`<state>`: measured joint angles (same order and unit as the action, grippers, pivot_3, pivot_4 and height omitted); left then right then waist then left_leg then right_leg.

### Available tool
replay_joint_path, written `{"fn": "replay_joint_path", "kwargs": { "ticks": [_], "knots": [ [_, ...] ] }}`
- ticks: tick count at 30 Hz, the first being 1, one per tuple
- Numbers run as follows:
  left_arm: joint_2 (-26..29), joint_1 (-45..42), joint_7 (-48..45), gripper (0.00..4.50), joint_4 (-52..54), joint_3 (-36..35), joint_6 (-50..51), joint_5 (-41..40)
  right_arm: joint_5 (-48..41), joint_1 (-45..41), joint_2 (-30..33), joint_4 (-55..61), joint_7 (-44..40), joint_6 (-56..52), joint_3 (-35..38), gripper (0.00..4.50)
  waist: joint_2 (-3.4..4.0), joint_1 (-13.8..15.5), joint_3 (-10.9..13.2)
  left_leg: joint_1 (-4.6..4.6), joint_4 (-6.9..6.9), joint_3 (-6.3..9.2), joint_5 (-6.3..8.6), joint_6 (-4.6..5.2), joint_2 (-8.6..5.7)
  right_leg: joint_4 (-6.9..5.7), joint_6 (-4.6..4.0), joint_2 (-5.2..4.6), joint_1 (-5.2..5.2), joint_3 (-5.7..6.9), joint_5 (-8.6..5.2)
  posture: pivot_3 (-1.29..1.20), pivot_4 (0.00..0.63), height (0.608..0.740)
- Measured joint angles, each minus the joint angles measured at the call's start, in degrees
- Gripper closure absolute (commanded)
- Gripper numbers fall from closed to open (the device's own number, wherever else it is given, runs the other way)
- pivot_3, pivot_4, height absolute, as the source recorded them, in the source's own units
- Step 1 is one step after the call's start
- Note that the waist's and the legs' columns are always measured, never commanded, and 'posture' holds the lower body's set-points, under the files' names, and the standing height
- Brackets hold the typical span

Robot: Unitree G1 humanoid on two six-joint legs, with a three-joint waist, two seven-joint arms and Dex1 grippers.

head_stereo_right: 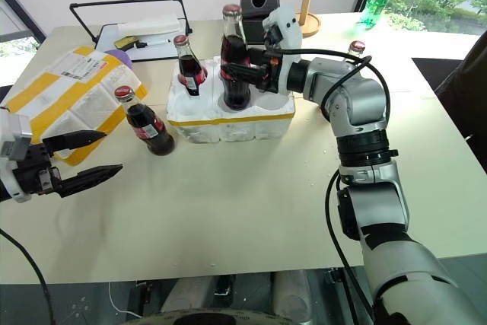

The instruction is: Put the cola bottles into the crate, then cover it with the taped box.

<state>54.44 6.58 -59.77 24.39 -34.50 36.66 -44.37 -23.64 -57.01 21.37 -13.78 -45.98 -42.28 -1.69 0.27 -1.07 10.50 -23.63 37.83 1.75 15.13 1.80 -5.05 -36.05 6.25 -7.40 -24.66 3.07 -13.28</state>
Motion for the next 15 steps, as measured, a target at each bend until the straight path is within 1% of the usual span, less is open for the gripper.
{"fn": "replay_joint_path", "kwargs": {
  "ticks": [9,11,12,13,14,15],
  "knots": [
    [0.00,0.15,-0.10,0.00,-0.16,-0.06,-0.30,0.12,1.05,1.73,-0.73,0.00,-0.48,2.62,-0.54,1.94,0.02,0.07,0.01,-0.07,0.02,0.00,0.00,0.01,0.00,-0.01,0.00,0.03,-0.04,0.01,0.00,0.00,0.150,0.736],
    [0.00,0.16,-0.07,0.00,-0.20,-0.08,-0.82,0.13,1.06,3.02,-1.45,0.08,-0.58,2.58,-1.62,0.94,0.01,0.06,0.01,-0.07,0.02,0.00,-0.01,0.01,0.00,-0.01,0.00,0.02,-0.05,0.00,0.00,0.00,0.150,0.736],
    [0.00,0.16,-0.05,0.00,-0.21,-0.08,-0.98,0.13,1.05,3.65,-1.92,0.15,-0.59,2.59,-2.01,0.78,0.01,0.03,0.01,-0.07,0.02,0.00,-0.01,0.01,0.00,-0.02,0.00,0.02,-0.05,0.00,0.00,0.00,0.150,0.736],
    [0.00,0.16,-0.03,0.00,-0.27,-0.08,-1.09,0.13,1.03,4.10,-2.49,0.45,-0.64,2.62,-2.38,0.33,0.01,-0.01,0.01,-0.07,0.02,0.00,-0.02,-0.01,0.00,-0.02,0.00,0.03,-0.06,0.00,0.00,0.00,0.150,0.736],
    [-0.01,0.17,0.00,0.00,-0.32,-0.08,-1.18,0.13,1.04,4.63,-2.90,1.29,-0.70,2.68,-2.78,0.05,0.01,0.00,0.01,-0.07,0.02,0.00,-0.02,-0.01,0.01,-0.03,0.00,0.03,-0.06,0.00,0.00,0.00,0.150,0.736],
    [-0.01,0.18,0.01,0.00,-0.39,-0.08,-1.19,0.13,1.05,4.79,-3.08,1.65,-0.77,2.70,-3.14,0.05,0.01,0.02,0.01,-0.07,0.02,0.00,-0.02,-0.01,0.01,-0.03,0.00,0.04,-0.06,0.00,0.00,0.00,0.150,0.736]
  ]
}}
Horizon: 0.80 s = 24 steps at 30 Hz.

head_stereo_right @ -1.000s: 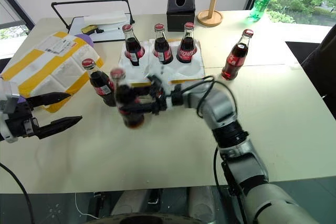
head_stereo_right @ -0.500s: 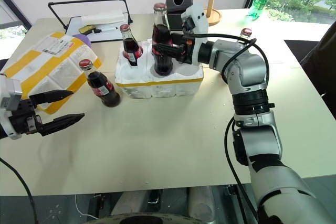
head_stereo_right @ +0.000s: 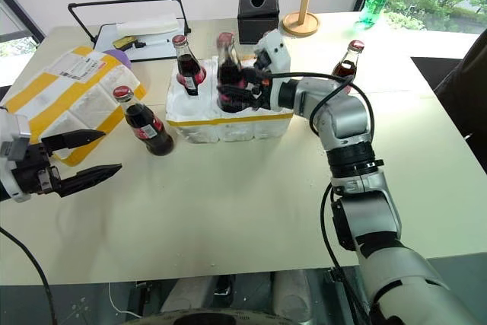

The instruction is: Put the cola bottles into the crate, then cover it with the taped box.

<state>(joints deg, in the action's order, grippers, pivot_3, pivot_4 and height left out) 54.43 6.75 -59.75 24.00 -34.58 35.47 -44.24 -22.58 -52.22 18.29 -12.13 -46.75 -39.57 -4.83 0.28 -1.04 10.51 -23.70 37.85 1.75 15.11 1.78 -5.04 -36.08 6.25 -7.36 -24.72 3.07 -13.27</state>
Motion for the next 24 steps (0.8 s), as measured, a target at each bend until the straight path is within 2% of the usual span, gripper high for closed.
{"fn": "replay_joint_path", "kwargs": {
  "ticks": [8,12,17,20,24],
  "knots": [
    [-0.48,1.66,0.27,0.00,-0.21,-0.92,-0.03,-0.03,2.29,1.39,0.38,0.82,-2.03,2.55,-2.88,0.05,-0.01,0.03,-0.01,0.01,0.03,0.00,0.00,0.00,0.00,0.00,0.00,0.06,0.01,0.01,0.00,0.00,0.150,0.736],
    [-0.83,4.40,0.79,0.00,-0.23,-4.71,0.07,0.00,-4.17,-0.14,2.74,4.98,-8.40,-0.04,0.48,0.05,0.00,-0.13,0.02,0.00,0.00,0.00,0.06,0.10,0.01,0.02,0.00,0.04,-0.02,0.00,0.00,0.00,0.150,0.736],
    [-1.10,7.15,1.22,0.00,-0.26,-8.54,0.07,0.01,-10.34,-2.27,3.32,12.51,-11.82,-5.02,1.36,0.05,-0.02,0.04,0.01,0.11,0.00,0.01,0.15,0.24,0.07,0.02,-0.01,0.01,0.01,0.00,0.00,0.00,0.150,0.736],
    [-1.16,8.33,1.38,0.00,-0.35,-10.47,0.07,0.05,-10.77,-2.02,1.42,13.77,-11.36,-6.30,-0.83,0.05,-0.03,0.07,0.00,0.16,0.01,0.01,0.16,0.24,0.06,0.02,-0.01,-0.01,-0.09,-0.01,0.00,0.00,0.150,0.736],
    [-1.19,8.79,1.64,0.00,-0.80,-12.08,0.06,0.32,-6.71,-0.70,-4.71,12.32,-7.38,-5.62,-8.16,0.05,-0.03,-0.07,0.00,0.16,0.00,0.01,0.15,0.22,0.06,-0.03,-0.01,0.01,-0.15,-0.02,0.00,0.00,0.150,0.736]
  ]
}}
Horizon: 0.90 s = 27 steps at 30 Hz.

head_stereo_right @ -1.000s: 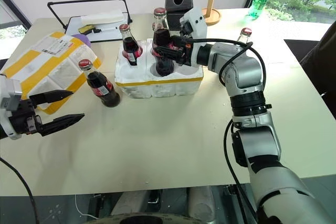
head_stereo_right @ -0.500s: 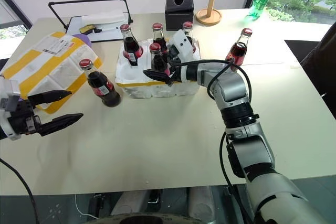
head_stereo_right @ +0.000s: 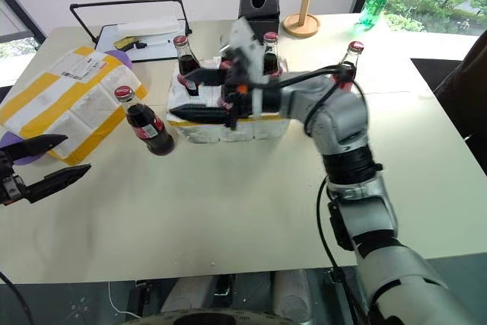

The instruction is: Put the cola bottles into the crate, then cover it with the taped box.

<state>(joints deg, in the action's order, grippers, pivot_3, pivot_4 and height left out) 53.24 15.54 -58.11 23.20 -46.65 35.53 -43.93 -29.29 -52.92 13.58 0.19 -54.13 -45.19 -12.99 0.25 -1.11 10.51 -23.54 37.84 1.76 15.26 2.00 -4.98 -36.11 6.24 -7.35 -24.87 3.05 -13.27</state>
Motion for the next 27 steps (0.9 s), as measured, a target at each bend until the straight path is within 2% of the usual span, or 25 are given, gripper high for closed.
{"fn": "replay_joint_path", "kwargs": {
  "ticks": [6,10,13,20,27],
  "knots": [
    [-0.01,0.65,0.17,0.00,-0.51,-0.54,0.00,0.43,10.73,0.35,-9.51,-8.68,10.57,4.48,-8.15,0.05,-0.03,0.15,-0.01,0.00,0.00,0.00,-0.12,-0.36,-0.05,-0.01,-0.01,0.11,0.00,0.00,0.01,0.00,0.150,0.736],
    [-0.22,1.48,0.20,0.00,-0.37,-1.52,0.00,0.58,13.98,0.16,-13.67,-9.80,15.47,4.74,-8.72,0.05,-0.04,-0.05,-0.02,0.00,-0.01,0.00,-0.11,-0.41,-0.04,-0.01,-0.01,0.16,-0.02,-0.03,0.01,0.00,0.150,0.736],
    [-0.86,2.33,0.20,0.00,-0.05,-1.68,0.00,0.59,15.91,0.10,-14.08,-10.10,17.98,4.13,-8.71,0.05,-0.04,0.03,-0.03,0.00,-0.01,0.01,-0.11,-0.43,-0.03,-0.01,-0.01,0.17,-0.02,-0.02,0.01,0.00,0.150,0.736],
    [-1.48,2.73,0.48,0.00,0.02,-1.97,-0.01,0.75,16.08,0.10,-15.82,-10.53,19.03,2.49,-6.26,0.05,-0.06,-0.10,-0.03,0.00,-0.03,0.01,-0.15,-0.37,-0.01,-0.01,-0.02,0.21,-0.03,-0.02,0.01,0.00,0.150,0.736],
    [-1.49,2.03,0.79,0.00,-0.01,-1.96,-0.23,0.85,13.58,-1.82,-20.19,-13.29,18.65,1.34,-3.47,0.05,-0.05,-0.20,-0.03,0.00,-0.07,0.01,-0.15,-0.39,0.00,-0.01,-0.02,0.22,-0.06,-0.03,0.01,0.00,0.150,0.736]
  ]
}}
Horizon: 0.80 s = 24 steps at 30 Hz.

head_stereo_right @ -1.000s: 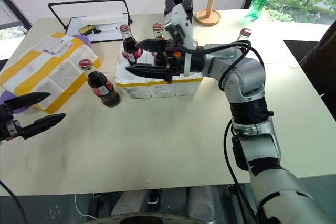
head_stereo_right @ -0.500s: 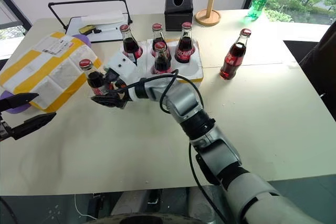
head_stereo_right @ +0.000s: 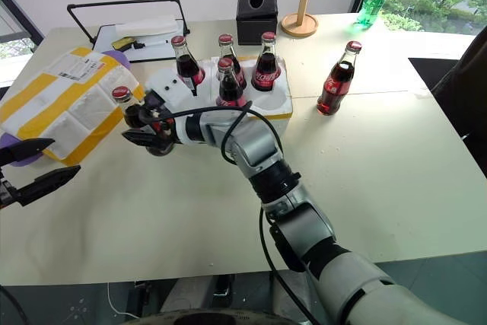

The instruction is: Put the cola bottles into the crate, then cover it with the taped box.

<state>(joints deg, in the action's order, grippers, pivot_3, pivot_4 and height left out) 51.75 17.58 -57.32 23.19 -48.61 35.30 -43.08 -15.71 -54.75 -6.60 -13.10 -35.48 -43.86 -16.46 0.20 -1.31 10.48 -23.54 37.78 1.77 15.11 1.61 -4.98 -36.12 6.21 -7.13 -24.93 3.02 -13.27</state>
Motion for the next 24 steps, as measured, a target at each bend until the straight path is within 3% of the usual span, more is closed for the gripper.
{"fn": "replay_joint_path", "kwargs": {
  "ticks": [24],
  "knots": [
    [-0.64,0.14,0.59,0.00,0.02,-0.01,-0.68,0.09,4.43,-5.04,-3.92,-18.58,-2.78,13.14,-0.14,0.05,-0.04,-1.24,-0.02,0.16,-0.44,0.00,-0.17,-0.24,0.00,0.01,-0.04,0.02,-0.08,-0.14,-0.01,0.00,0.150,0.736]
  ]
}}
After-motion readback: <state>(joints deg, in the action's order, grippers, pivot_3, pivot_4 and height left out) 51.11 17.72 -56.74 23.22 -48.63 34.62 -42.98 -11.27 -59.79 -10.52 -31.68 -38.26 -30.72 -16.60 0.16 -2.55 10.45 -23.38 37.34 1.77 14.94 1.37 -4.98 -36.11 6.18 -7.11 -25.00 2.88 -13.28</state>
